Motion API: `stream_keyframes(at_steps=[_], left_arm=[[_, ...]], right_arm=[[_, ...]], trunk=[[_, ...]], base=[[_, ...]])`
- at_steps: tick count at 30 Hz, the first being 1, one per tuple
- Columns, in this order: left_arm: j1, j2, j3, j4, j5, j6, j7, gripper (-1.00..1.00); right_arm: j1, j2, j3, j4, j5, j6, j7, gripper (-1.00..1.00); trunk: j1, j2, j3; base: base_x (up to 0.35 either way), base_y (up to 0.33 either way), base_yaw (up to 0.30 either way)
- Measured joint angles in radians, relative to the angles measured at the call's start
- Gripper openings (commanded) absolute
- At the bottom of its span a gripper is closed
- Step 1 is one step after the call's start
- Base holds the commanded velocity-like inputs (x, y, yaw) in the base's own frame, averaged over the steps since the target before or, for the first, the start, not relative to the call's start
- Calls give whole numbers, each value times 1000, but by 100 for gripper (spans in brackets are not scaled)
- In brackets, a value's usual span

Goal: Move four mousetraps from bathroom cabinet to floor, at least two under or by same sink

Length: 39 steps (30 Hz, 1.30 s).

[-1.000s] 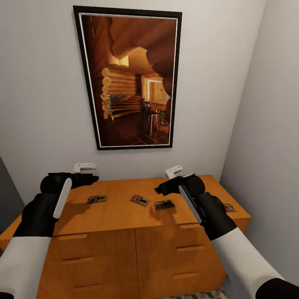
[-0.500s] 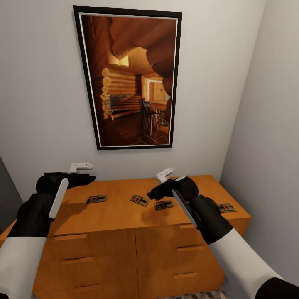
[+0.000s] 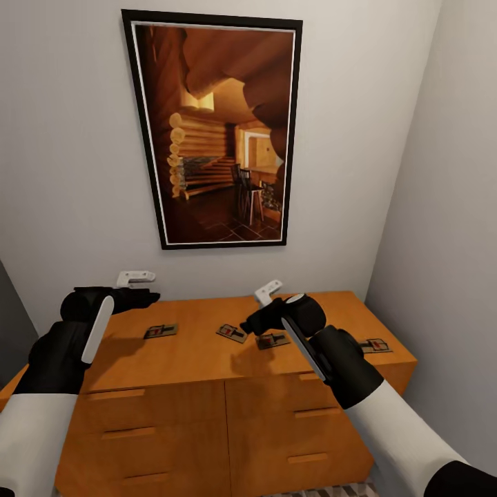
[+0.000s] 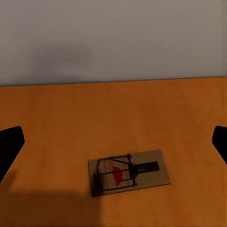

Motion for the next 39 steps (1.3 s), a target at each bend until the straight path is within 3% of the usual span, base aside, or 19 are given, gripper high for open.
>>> stream_keyframes(at_steps=[13,24,39], left_arm=[[0,-4,-1,1,2,0,0,100],[0,-7,-3,2,2,0,0,100],[0,-12,-7,1,2,0,0,100]], right_arm=[[0,1,-127,-49,11,0,-13,100],[0,-3,-132,-50,10,0,-13,100],[0,-6,-137,-51,12,0,-13,100]], trunk=[[0,0,1],[0,0,3],[0,0,3]], base=[[0,0,43],[0,0,207],[0,0,34]])
